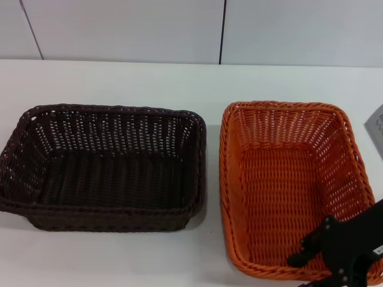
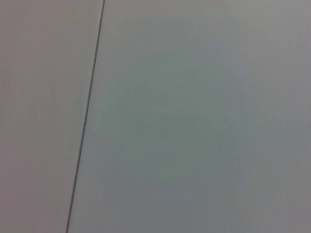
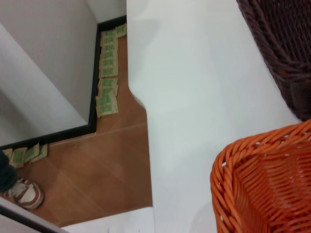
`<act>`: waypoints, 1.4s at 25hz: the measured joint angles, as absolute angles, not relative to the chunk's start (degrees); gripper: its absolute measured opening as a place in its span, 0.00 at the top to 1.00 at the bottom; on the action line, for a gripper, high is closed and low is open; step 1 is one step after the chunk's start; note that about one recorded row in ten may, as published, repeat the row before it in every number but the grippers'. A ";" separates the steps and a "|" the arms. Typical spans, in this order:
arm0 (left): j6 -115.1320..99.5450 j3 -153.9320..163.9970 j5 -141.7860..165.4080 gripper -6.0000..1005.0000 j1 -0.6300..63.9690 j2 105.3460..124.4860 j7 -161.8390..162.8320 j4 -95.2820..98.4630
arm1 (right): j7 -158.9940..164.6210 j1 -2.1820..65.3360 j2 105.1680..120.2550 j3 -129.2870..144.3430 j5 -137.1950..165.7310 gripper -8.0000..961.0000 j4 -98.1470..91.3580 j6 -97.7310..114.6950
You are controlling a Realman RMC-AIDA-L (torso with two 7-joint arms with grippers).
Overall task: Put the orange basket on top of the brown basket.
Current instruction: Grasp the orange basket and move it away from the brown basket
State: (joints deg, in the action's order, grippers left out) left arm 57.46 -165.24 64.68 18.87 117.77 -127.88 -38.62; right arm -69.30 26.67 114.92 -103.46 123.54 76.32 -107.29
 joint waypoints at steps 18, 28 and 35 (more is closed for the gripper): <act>59.94 -165.24 63.58 0.26 17.83 117.86 -128.57 -38.49 | -70.80 26.44 117.88 -103.68 128.69 0.69 79.32 -107.23; 61.15 -165.24 62.40 0.26 16.90 117.70 -128.58 -38.67 | -71.12 21.96 118.83 -106.73 128.33 0.72 87.60 -106.73; 61.46 -165.23 62.02 0.26 16.94 117.38 -128.64 -38.67 | -71.83 22.71 118.66 -112.14 127.23 0.78 89.90 -104.80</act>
State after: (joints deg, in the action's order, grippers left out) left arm 61.46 -165.23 62.02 16.94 117.38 -128.64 -38.67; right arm -71.83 22.71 118.66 -112.14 127.23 89.90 -104.80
